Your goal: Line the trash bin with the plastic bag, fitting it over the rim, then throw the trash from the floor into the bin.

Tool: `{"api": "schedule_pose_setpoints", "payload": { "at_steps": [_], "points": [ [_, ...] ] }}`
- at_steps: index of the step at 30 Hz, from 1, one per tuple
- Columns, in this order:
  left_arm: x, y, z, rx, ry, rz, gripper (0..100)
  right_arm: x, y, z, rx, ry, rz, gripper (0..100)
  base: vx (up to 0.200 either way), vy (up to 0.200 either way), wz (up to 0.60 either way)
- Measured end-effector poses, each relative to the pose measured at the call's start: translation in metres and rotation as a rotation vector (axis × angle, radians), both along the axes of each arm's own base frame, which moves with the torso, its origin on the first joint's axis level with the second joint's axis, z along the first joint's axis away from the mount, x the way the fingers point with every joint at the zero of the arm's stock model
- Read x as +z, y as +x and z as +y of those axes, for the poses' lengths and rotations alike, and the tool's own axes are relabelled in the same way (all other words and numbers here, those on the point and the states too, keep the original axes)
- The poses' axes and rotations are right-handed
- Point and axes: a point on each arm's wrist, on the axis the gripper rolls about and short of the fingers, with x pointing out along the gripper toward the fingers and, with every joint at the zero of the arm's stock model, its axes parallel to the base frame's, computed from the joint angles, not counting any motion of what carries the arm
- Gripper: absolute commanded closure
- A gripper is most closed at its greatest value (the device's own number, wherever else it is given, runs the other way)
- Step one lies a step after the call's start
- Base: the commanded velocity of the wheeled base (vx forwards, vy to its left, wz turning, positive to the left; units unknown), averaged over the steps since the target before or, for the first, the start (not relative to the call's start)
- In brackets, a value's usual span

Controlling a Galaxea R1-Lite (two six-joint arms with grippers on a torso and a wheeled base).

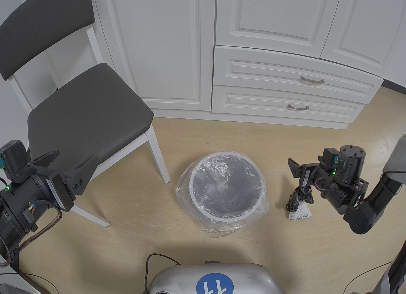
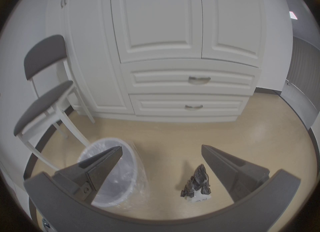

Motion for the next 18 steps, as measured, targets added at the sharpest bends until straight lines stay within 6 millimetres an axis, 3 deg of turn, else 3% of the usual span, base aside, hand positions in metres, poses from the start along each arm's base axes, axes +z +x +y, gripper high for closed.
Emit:
{"api": "schedule_pose_setpoints", "payload": {
  "at_steps": [6,18],
  "points": [
    [-0.006,0.006,-0.005,-0.003,-0.001,-0.002,0,-0.050,0.029,-0.023,-0.078,-0.047,0.175,0,0.000,0.000,0.00],
    [-0.015,0.014,-0.012,0.002,0.012,0.011,0,-0.119,0.073,-0.074,-0.183,0.005,0.375,0,0.000,0.000,0.00]
  ]
}}
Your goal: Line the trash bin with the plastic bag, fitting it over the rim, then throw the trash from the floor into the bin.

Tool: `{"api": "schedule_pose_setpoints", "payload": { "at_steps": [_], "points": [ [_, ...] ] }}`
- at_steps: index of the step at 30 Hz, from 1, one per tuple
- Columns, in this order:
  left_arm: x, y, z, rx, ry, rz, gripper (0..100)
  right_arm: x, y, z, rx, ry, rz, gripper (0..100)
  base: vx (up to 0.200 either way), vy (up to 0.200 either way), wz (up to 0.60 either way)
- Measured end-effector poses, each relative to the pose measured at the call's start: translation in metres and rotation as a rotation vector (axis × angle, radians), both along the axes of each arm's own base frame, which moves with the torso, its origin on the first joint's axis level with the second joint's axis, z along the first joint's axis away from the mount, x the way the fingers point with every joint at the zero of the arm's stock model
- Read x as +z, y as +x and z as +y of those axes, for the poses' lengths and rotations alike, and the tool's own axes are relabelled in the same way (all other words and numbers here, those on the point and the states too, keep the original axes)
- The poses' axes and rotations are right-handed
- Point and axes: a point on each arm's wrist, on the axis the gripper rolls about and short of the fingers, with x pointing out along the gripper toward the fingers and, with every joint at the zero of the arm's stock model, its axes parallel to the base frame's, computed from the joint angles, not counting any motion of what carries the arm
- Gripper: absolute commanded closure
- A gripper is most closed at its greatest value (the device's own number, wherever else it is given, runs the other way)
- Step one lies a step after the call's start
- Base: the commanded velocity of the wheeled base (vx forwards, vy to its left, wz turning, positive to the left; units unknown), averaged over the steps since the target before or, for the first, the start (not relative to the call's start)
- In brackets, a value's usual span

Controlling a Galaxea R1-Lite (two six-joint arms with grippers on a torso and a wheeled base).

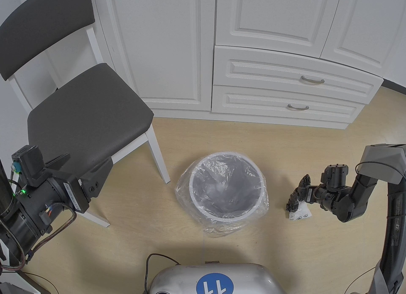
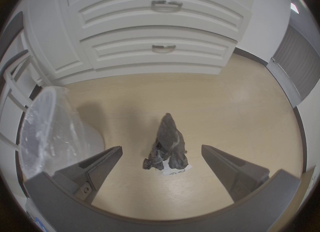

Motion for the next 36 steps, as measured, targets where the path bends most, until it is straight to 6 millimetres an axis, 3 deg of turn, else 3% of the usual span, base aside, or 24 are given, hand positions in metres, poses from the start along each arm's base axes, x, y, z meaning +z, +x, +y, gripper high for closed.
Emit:
{"api": "schedule_pose_setpoints", "payload": {
  "at_steps": [7,19,24,36],
  "points": [
    [0.002,0.001,0.001,0.009,0.019,-0.012,0,-0.026,0.021,-0.006,-0.063,0.127,-0.002,0,0.000,0.000,0.00],
    [0.014,-0.001,0.007,0.028,0.045,-0.070,0,-0.036,0.071,-0.010,-0.178,0.347,-0.044,0,0.000,0.000,0.00],
    [0.022,-0.002,0.010,0.039,0.038,-0.102,0,-0.041,0.081,-0.020,-0.213,0.363,-0.042,0,0.000,0.000,0.00],
    [0.026,-0.004,0.012,0.041,0.051,-0.123,0,-0.048,0.108,-0.028,-0.300,0.345,0.184,0,0.000,0.000,0.00]
  ]
}}
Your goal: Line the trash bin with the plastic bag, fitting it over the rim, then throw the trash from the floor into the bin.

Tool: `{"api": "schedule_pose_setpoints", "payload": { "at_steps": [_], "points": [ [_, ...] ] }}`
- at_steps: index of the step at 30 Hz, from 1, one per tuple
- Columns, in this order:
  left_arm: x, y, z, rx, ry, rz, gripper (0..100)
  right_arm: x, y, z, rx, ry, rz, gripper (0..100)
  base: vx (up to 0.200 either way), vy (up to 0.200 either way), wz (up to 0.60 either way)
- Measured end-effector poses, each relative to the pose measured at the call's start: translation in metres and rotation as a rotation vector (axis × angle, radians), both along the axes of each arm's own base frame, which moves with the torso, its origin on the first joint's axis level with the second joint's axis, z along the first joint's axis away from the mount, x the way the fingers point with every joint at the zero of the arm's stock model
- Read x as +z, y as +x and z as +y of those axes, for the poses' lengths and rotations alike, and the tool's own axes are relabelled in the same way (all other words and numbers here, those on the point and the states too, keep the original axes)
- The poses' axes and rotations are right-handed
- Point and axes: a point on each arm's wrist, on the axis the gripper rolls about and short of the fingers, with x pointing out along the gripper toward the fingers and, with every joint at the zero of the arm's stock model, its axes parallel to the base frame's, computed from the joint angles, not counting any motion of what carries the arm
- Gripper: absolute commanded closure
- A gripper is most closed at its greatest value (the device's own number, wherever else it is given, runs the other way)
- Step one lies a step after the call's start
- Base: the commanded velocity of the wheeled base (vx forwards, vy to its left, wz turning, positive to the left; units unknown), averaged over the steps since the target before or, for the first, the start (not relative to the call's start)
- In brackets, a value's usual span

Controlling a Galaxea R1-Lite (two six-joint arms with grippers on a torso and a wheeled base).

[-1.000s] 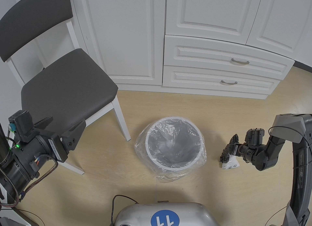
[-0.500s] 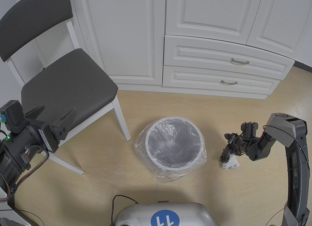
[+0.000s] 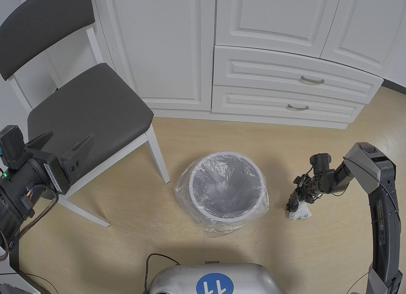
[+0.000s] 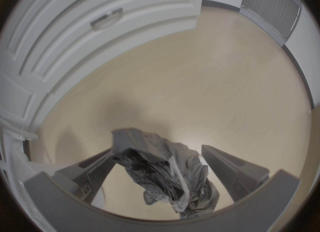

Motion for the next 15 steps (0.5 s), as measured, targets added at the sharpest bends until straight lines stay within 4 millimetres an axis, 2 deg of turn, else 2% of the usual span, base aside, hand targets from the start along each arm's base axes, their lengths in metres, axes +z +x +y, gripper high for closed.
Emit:
{"api": "schedule_pose_setpoints", "payload": {
  "at_steps": [12,13,15],
  "points": [
    [0.002,-0.003,0.002,-0.001,0.043,-0.020,0,-0.010,0.014,0.002,-0.009,0.005,0.104,0,0.000,0.000,0.00],
    [0.002,-0.004,0.003,0.000,0.055,-0.026,0,-0.011,0.014,0.003,-0.009,0.006,0.107,100,0.000,0.000,0.00],
    [0.003,-0.006,0.005,0.001,0.071,-0.037,0,-0.011,0.015,0.003,-0.010,0.008,0.107,100,0.000,0.000,0.00]
  ]
}}
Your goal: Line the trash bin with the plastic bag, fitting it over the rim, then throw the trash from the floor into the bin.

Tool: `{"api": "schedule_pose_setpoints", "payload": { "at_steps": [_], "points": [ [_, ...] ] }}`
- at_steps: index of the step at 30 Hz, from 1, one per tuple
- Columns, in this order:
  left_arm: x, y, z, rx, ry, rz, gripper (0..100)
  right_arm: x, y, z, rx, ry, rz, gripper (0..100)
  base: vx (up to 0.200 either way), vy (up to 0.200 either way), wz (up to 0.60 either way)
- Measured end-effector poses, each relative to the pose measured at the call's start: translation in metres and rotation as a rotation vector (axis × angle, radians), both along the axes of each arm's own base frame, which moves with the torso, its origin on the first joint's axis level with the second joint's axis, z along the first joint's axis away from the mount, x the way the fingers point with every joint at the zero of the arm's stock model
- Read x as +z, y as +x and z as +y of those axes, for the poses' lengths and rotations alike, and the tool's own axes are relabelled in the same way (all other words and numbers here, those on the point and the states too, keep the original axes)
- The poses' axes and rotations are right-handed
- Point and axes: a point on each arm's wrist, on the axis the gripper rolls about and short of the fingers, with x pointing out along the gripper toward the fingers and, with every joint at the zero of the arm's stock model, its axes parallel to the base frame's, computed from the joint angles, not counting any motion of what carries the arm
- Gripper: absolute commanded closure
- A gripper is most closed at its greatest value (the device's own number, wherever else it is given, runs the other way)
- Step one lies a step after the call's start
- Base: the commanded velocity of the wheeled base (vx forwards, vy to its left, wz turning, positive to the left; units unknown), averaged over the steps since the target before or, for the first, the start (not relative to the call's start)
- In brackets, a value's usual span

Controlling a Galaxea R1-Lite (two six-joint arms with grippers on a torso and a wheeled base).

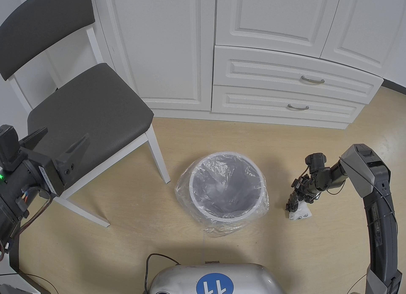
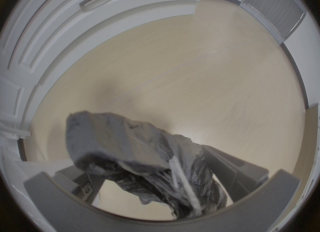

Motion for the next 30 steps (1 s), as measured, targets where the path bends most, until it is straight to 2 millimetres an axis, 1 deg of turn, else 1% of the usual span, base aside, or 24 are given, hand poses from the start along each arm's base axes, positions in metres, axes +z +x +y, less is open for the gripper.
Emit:
{"api": "schedule_pose_setpoints", "payload": {
  "at_steps": [10,21,25,27,30],
  "points": [
    [-0.003,-0.010,0.010,0.020,0.074,-0.033,0,-0.002,0.000,0.000,-0.003,0.000,0.003,100,0.000,0.000,0.00],
    [-0.017,-0.014,0.018,0.055,0.221,-0.022,0,-0.002,0.000,0.002,-0.005,-0.006,-0.008,100,0.000,0.000,0.00],
    [-0.020,-0.013,0.020,0.073,0.250,-0.016,0,0.001,0.000,0.005,-0.003,-0.009,-0.063,100,0.000,0.000,0.00],
    [-0.021,-0.013,0.021,0.084,0.261,-0.013,0,0.002,-0.002,0.008,0.004,-0.009,-0.076,100,0.000,0.000,0.00],
    [-0.023,-0.012,0.024,0.104,0.280,-0.007,0,0.008,-0.012,0.017,0.028,-0.003,-0.070,100,0.000,0.000,0.00]
  ]
}}
